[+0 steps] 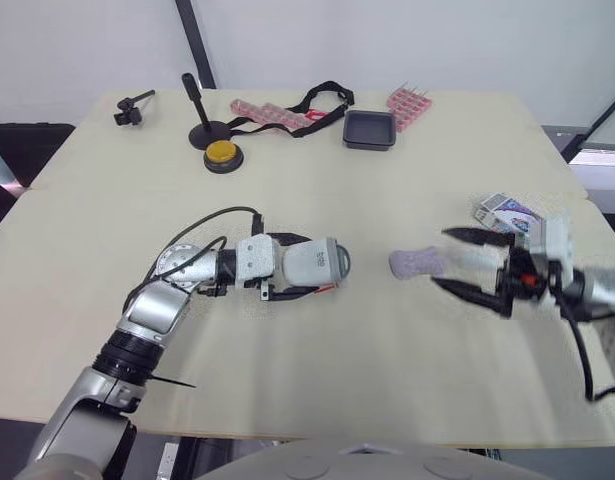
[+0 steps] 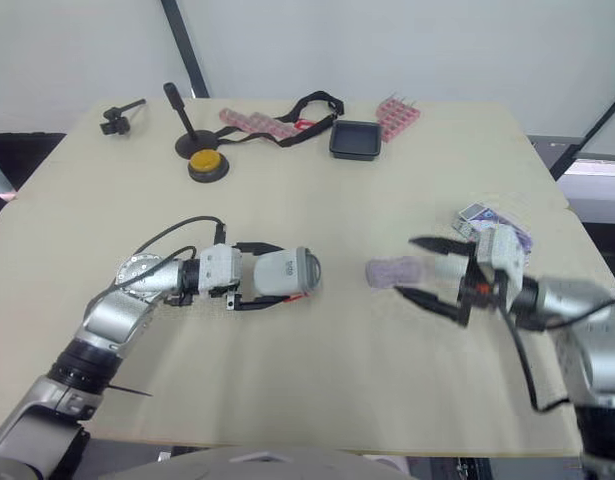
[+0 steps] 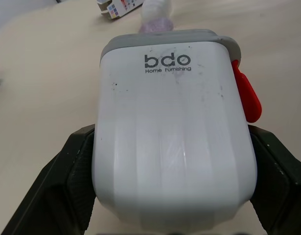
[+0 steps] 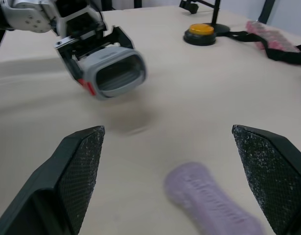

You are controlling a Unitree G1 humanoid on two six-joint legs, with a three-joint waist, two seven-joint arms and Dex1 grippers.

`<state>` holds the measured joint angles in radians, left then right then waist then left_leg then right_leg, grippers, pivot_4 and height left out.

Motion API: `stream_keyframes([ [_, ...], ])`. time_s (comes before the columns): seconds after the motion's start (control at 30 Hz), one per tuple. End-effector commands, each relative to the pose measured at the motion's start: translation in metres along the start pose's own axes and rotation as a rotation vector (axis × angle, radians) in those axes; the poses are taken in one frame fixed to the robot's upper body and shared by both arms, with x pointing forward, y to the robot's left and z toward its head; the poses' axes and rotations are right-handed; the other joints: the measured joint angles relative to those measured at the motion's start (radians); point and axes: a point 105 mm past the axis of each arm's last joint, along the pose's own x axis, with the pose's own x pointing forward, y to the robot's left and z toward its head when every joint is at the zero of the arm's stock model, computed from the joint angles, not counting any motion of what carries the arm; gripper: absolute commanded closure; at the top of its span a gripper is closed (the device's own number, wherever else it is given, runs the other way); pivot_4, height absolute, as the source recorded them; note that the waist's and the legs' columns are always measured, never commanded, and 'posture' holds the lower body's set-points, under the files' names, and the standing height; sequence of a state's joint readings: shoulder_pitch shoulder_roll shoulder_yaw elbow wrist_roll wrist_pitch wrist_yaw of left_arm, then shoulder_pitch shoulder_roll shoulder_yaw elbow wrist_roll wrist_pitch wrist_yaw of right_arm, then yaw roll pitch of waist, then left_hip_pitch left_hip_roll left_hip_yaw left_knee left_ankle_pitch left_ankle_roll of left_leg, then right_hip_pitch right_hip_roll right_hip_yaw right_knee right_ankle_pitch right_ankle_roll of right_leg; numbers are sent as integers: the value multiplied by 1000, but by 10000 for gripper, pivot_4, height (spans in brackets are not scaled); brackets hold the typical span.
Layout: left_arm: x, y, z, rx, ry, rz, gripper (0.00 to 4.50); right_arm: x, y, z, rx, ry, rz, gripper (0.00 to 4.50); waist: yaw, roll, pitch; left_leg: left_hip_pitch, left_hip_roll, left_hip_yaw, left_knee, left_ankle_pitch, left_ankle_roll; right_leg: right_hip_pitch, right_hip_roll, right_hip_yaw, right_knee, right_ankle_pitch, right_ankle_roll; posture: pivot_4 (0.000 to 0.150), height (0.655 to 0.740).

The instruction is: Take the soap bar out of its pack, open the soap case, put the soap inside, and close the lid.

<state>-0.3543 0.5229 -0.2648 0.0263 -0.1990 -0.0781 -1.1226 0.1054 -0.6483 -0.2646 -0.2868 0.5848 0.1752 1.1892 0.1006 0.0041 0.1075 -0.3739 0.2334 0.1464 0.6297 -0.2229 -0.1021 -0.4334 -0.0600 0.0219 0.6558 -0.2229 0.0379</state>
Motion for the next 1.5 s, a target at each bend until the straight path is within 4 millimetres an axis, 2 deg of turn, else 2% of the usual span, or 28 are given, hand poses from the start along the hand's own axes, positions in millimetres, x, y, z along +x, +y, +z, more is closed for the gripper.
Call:
stream_keyframes([
  [0.03, 2, 7, 9, -50, 70, -62, 10179, 0, 30, -15, -43, -7, 14, 129, 1, 0, 0, 0, 0, 0, 0, 0, 0, 0, 0, 0, 0, 0, 0, 1500, 7291],
  [0.13, 5, 9, 5, -18, 184, -111, 10179, -3, 39, -29, -45, 19, 18, 129, -10, 0, 0, 0, -1, 0, 0, 0, 0, 0, -1, 0, -1, 0, 0, 1500, 7291],
  [0.3, 12, 12, 9, 76, 282, -205, 10179, -4, 39, -34, -44, 15, 9, 129, -34, 0, 0, 0, -2, 1, -2, 0, 0, 4, -1, 2, -4, 0, 0, 1500, 7291],
  [0.6, 34, 35, 19, 229, 383, -275, 10179, -5, 41, -42, -16, 24, 13, 129, -25, 0, 0, -1, -2, 0, -3, 0, 0, 5, -1, 3, -4, 0, 0, 1500, 7291],
  [0.83, 47, 32, 21, 218, 429, -314, 10179, -6, 40, -44, -6, 30, 8, 129, -22, -1, 0, -1, -2, 0, -3, 0, 0, 5, -1, 3, -4, 0, 0, 1500, 7291],
  [1.03, 54, 28, 25, 128, 437, -297, 10179, -8, 38, -44, -7, 37, 3, 129, -22, -1, 0, -1, -2, 0, -3, 0, 0, 5, -1, 3, -4, 0, 0, 1500, 7291],
  [1.2, 50, 28, 24, 81, 467, -283, 10179, -7, 36, -43, -11, 38, 3, 129, -22, -1, 0, -1, -2, 0, -3, 0, 0, 5, -1, 3, -4, 0, 0, 1500, 7291],
  [1.5, 29, 34, 13, 71, 513, -266, 10179, -6, 33, -46, -7, 44, 3, 129, -21, -1, 0, -1, -2, 0, -3, 0, 0, 5, -1, 3, -5, 0, 0, 1500, 7291],
])
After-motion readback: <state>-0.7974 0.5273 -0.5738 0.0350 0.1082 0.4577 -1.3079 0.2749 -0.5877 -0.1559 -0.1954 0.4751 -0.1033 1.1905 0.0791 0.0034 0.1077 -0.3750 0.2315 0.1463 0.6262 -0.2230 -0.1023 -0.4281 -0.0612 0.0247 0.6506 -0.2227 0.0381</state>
